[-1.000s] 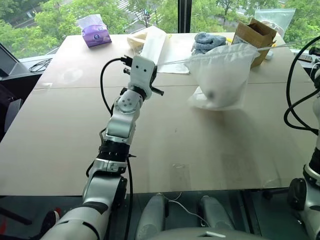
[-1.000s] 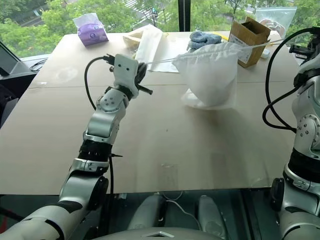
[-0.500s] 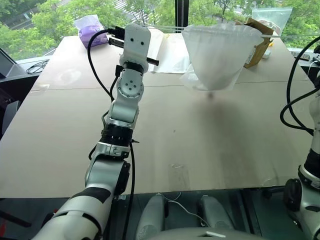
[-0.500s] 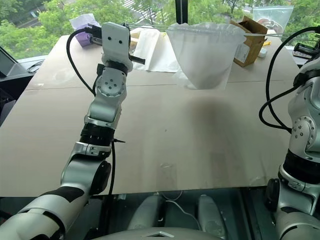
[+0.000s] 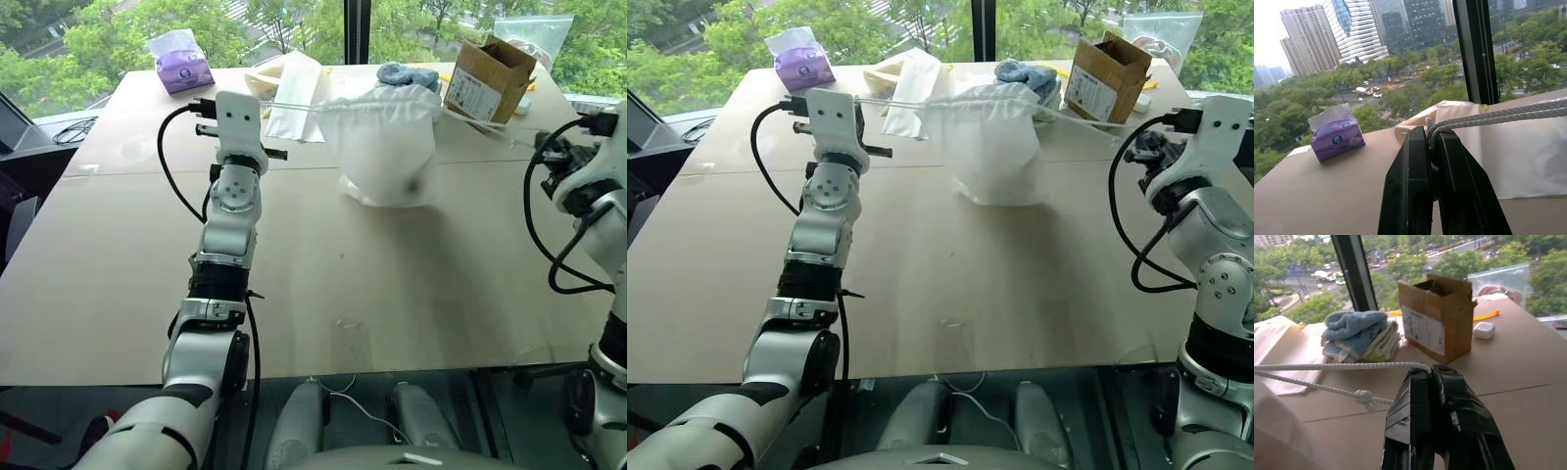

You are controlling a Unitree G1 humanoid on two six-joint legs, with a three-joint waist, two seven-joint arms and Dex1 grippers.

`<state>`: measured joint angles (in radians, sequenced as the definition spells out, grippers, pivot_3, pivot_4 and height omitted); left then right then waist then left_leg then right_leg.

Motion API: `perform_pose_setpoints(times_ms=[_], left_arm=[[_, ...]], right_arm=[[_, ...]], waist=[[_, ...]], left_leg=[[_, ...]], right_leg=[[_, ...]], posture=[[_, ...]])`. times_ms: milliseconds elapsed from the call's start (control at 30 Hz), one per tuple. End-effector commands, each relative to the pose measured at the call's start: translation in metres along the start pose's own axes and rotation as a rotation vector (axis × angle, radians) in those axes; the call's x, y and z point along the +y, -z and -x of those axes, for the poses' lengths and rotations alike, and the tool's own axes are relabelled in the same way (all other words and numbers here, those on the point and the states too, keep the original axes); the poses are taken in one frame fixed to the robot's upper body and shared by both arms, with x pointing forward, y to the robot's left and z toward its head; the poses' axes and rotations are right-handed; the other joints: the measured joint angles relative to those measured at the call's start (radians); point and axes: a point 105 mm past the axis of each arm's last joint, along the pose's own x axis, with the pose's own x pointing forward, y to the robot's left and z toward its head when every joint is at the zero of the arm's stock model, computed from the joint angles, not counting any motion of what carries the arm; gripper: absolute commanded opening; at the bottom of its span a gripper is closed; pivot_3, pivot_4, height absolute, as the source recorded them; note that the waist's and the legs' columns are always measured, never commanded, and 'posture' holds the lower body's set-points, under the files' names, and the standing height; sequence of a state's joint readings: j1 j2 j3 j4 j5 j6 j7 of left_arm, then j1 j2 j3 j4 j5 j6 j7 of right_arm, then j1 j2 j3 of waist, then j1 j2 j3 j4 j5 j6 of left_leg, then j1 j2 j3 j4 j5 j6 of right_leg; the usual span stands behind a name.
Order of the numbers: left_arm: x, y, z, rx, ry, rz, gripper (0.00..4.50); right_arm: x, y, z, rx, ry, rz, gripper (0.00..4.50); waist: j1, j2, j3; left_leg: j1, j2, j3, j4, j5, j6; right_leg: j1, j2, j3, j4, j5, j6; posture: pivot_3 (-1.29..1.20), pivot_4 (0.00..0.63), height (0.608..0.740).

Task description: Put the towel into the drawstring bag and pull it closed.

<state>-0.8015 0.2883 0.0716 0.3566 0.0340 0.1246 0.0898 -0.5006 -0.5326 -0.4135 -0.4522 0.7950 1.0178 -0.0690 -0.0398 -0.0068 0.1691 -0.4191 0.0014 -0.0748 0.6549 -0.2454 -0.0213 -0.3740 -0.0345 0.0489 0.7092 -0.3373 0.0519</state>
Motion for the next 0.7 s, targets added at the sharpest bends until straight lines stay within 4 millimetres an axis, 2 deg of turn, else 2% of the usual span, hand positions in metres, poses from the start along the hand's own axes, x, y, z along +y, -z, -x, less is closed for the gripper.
perform_pose_setpoints(times_ms=[33, 100, 200, 233, 267, 300, 400, 467, 533, 600, 700], left_arm=[[0.008, -0.024, -0.002, -0.077, -0.016, 0.013, 0.0], [0.006, -0.024, -0.002, -0.076, -0.004, 0.017, 0.0], [0.004, -0.025, -0.002, -0.075, 0.003, 0.021, 0.0], [0.003, -0.025, -0.002, -0.075, 0.005, 0.022, 0.0], [0.002, -0.025, -0.003, -0.073, 0.007, 0.026, 0.0], [0.002, -0.025, -0.003, -0.071, 0.008, 0.029, 0.0], [0.001, -0.025, -0.003, -0.07, 0.012, 0.033, 0.0], [0.0, -0.026, -0.004, -0.069, 0.015, 0.034, 0.0], [-0.001, -0.026, -0.004, -0.069, 0.017, 0.036, 0.0], [-0.002, -0.027, -0.005, -0.069, 0.021, 0.039, 0.0], [-0.003, -0.026, -0.005, -0.066, 0.024, 0.043, 0.0]], right_arm=[[0.01, -0.022, 0.014, -0.061, -0.096, 0.021, 1.0], [0.011, -0.027, 0.017, -0.073, -0.121, 0.016, 1.84], [0.011, -0.034, 0.023, -0.098, -0.158, -0.005, 3.32], [0.011, -0.035, 0.025, -0.102, -0.173, -0.009, 3.59], [0.012, -0.036, 0.028, -0.1, -0.198, 0.002, 4.16], [0.013, -0.035, 0.031, -0.094, -0.218, 0.008, 4.46], [0.012, -0.034, 0.039, -0.089, -0.256, 0.011, 4.46], [0.028, -0.032, 0.047, -0.075, -0.363, 0.026, 4.46], [0.058, -0.023, 0.059, -0.041, -0.535, 0.017, 4.46], [0.082, -0.005, 0.071, 0.036, -0.66, 0.046, 4.46], [0.105, 0.039, 0.081, 0.224, -0.761, 0.164, 4.46]], waist=[[0.0, 0.0, 0.0], [0.0, 0.0, 0.0], [0.0, 0.0, 0.0], [0.0, 0.0, 0.0], [0.0, 0.0, 0.0], [0.0, 0.0, 0.0], [0.001, 0.0, 0.0], [0.001, 0.0, 0.0], [-0.002, 0.0, 0.0], [-0.002, 0.0, 0.0], [-0.001, -0.001, 0.0]], left_leg=[[0.0, 0.0, 0.0, 0.0, 0.0, 0.0], [0.0, 0.0, 0.0, 0.001, 0.0, 0.0], [0.0, 0.0, 0.0, 0.001, 0.0, 0.0], [0.0, 0.0, 0.0, 0.001, 0.0, 0.0], [0.0, 0.0, 0.0, 0.001, 0.0, 0.0], [0.0, 0.0, 0.0, 0.001, 0.0, 0.0], [0.0, 0.0, 0.0, 0.001, 0.0, 0.0], [0.0, 0.0, 0.0, 0.001, 0.0, 0.0], [0.0, 0.0, 0.0, 0.001, 0.0, 0.0], [0.0, 0.0, 0.0, 0.001, 0.0, 0.0], [0.0, 0.0, 0.0, 0.001, -0.001, 0.002]], right_leg=[[0.0, 0.0, 0.0, 0.0, 0.0, 0.0], [0.0, 0.0, 0.0, 0.001, 0.0, 0.0], [0.0, 0.0, 0.0, 0.001, 0.0, 0.0], [0.0, 0.0, 0.0, 0.001, 0.0, 0.0], [0.0, 0.0, 0.0, 0.001, 0.0, 0.0], [0.0, 0.0, 0.0, 0.001, 0.0, 0.0], [0.0, 0.0, 0.0, 0.001, 0.0, 0.0], [0.0, 0.0, 0.0, 0.001, 0.0, 0.0], [0.0, 0.001, 0.0, 0.001, 0.0, 0.0], [0.0, 0.001, 0.0, 0.001, 0.0, 0.0], [0.001, 0.001, -0.001, 0.001, 0.0, 0.0]], posture=[[0.0, 0.15, 0.74], [0.0, 0.15, 0.74], [0.0, 0.15, 0.74], [0.0, 0.15, 0.74], [0.0, 0.15, 0.74], [0.0, 0.15, 0.74], [0.0, 0.15, 0.74], [0.0, 0.15, 0.74], [0.0, 0.15, 0.74], [0.0, 0.15, 0.74], [0.0, 0.15, 0.74]])
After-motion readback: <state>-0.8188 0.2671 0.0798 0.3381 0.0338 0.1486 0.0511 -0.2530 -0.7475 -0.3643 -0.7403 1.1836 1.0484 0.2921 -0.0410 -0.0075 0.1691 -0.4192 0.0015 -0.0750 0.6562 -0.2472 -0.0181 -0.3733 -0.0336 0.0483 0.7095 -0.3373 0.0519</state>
